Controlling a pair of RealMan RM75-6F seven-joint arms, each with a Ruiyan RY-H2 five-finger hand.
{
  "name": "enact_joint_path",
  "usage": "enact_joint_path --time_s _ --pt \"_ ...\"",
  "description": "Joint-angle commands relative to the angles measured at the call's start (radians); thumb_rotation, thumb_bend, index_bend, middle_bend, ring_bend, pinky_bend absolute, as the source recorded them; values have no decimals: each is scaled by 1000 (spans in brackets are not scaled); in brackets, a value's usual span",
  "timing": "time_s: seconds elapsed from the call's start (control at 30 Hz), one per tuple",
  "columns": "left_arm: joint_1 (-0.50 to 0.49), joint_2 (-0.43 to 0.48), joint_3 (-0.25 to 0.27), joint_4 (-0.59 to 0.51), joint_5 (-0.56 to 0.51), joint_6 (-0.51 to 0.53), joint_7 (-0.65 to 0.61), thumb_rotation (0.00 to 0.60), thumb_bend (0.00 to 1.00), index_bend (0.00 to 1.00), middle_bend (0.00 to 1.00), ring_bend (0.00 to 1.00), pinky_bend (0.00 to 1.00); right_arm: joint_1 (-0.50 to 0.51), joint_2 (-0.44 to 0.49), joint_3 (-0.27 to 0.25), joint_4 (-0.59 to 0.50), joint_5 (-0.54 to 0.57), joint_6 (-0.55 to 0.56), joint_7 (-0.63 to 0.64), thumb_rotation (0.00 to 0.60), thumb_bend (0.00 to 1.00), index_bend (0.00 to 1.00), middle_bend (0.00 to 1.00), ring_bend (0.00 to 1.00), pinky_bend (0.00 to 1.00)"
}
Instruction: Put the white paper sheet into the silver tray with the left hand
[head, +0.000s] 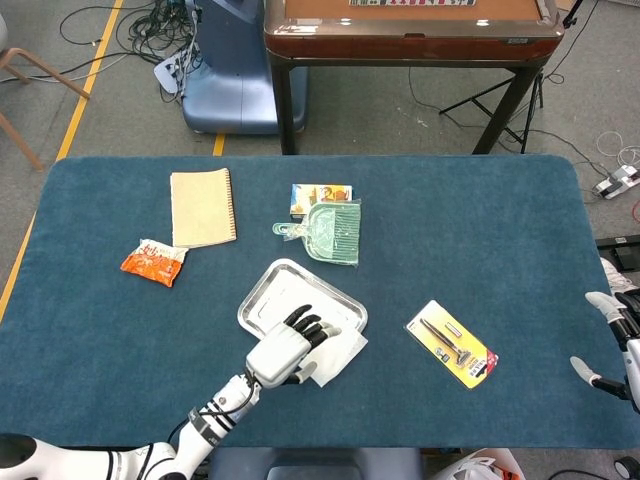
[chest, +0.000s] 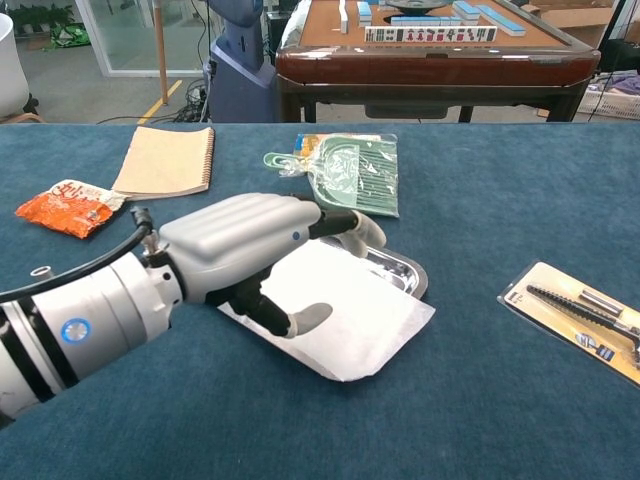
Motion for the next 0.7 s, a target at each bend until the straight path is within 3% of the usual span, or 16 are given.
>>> enact_joint_path --time_s 0.03,0.07,0.1,0.13,0.17,0.2,0.27,0.4,0.47,0.53,0.7 --pt "-11 64 14 -36 -28 -40 39 600 358 250 236 186 70 0 -1 0 1 -1 1 1 600 188 164 175 96 106" --pt "-12 77 15 -45 -37 -48 44 582 358 284 255 213 70 0 -2 0 2 -2 1 2 600 188 164 175 96 106" --pt "-14 87 15 -53 -48 -55 46 516 362 310 281 245 71 1 -3 0 3 -2 0 3 600 188 164 175 96 106" --pt "-17 98 13 -60 -57 -61 47 398 378 339 329 292 99 1 -4 0 3 -3 -1 3 600 188 164 175 96 106" --pt "-20 104 11 -62 -61 -65 43 230 405 367 391 350 187 2 -4 0 4 -3 -1 4 600 188 164 175 96 106" --pt "-23 108 8 -61 -61 -68 37 127 429 387 449 407 292 2 -4 0 4 -4 -1 4 600 188 164 175 96 106" --pt "-34 118 1 -51 -56 -76 27 32 449 411 583 526 470 2 -4 0 5 -3 -1 4 600 188 164 174 96 106" --pt "-62 144 -11 -38 -60 -111 8 0 473 397 884 853 844 0 -1 1 4 -1 1 4 600 188 164 174 96 106" --pt "-81 160 -17 -34 -75 -137 17 0 483 369 963 943 948 -1 -1 1 3 0 1 2 600 188 164 174 96 106" --pt "-98 170 -21 -31 -92 -162 31 0 494 337 997 990 995 -1 -1 1 2 0 1 1 600 188 164 174 96 106" --pt "-145 180 -30 -17 -179 -222 89 2 546 194 1000 1000 1000 2 -1 2 1 3 -5 -2 600 188 164 175 96 106"
